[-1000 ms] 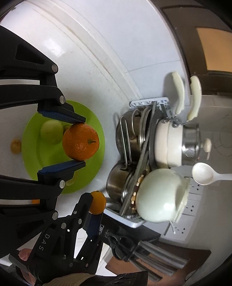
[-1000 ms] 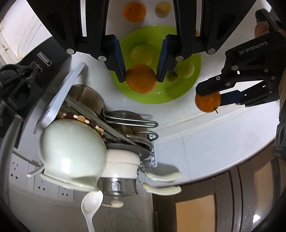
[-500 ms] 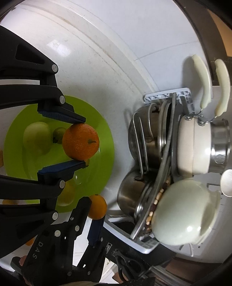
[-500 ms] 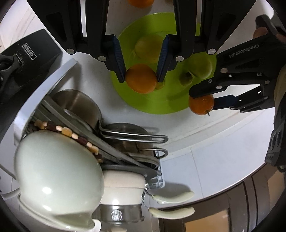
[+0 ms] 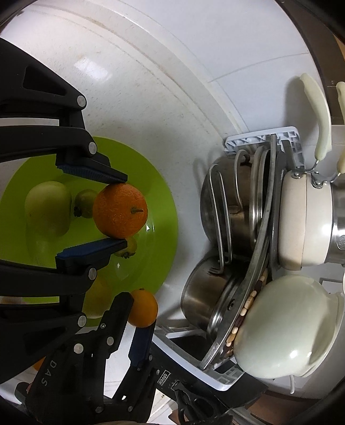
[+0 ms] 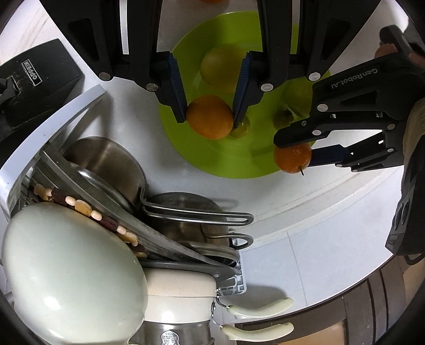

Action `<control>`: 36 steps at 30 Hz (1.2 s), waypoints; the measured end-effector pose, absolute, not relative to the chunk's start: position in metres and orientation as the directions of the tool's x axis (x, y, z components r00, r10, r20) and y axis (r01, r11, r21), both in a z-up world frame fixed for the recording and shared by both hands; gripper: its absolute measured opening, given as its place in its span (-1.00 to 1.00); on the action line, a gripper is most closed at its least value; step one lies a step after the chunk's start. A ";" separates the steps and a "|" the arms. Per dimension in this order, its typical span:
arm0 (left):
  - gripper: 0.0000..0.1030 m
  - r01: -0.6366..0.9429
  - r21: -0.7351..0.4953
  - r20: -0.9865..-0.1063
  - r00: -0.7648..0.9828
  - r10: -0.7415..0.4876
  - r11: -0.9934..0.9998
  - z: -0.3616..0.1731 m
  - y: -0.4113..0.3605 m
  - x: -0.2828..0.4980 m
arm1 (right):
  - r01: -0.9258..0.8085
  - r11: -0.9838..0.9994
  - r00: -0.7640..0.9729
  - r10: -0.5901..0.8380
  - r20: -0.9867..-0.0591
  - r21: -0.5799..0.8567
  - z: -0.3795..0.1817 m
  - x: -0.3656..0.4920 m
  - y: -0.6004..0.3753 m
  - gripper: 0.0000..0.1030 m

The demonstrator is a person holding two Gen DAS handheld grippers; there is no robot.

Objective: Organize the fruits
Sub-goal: 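Open the left tool to drop its orange on the plate while the right tool releases its orange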

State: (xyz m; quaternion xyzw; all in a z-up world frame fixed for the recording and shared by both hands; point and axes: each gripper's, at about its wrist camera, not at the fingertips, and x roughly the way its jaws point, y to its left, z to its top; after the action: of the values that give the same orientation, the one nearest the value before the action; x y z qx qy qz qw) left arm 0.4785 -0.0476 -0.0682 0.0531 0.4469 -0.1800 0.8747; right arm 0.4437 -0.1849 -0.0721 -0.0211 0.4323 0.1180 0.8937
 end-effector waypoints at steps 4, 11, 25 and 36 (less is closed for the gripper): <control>-0.20 0.357 -0.074 -0.802 0.534 -0.268 0.931 -0.068 -0.046 0.480 | -0.233 0.970 0.593 0.194 -0.781 0.063 -0.073 0.445 -0.182 -0.29; -0.19 0.349 -0.059 -0.783 0.565 -0.261 0.935 -0.058 -0.039 0.472 | -0.234 0.969 0.602 0.206 -0.771 0.076 -0.068 0.442 -0.182 -0.28; -0.09 0.335 -0.045 -0.726 0.636 -0.262 0.941 -0.022 -0.029 0.430 | -0.238 0.968 0.653 0.217 -0.725 0.075 -0.034 0.407 -0.183 -0.28; -0.04 0.341 -0.035 -0.665 0.693 -0.277 0.939 0.008 -0.019 0.385 | -0.253 0.966 0.720 0.220 -0.659 0.045 -0.001 0.364 -0.175 -0.27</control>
State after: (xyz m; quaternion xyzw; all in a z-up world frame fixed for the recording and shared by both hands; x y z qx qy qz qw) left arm 0.3849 -0.0185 0.0083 0.0454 0.3537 -0.1679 0.9190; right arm 0.3643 -0.1750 -0.0006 -0.0239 0.3520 0.1276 0.9269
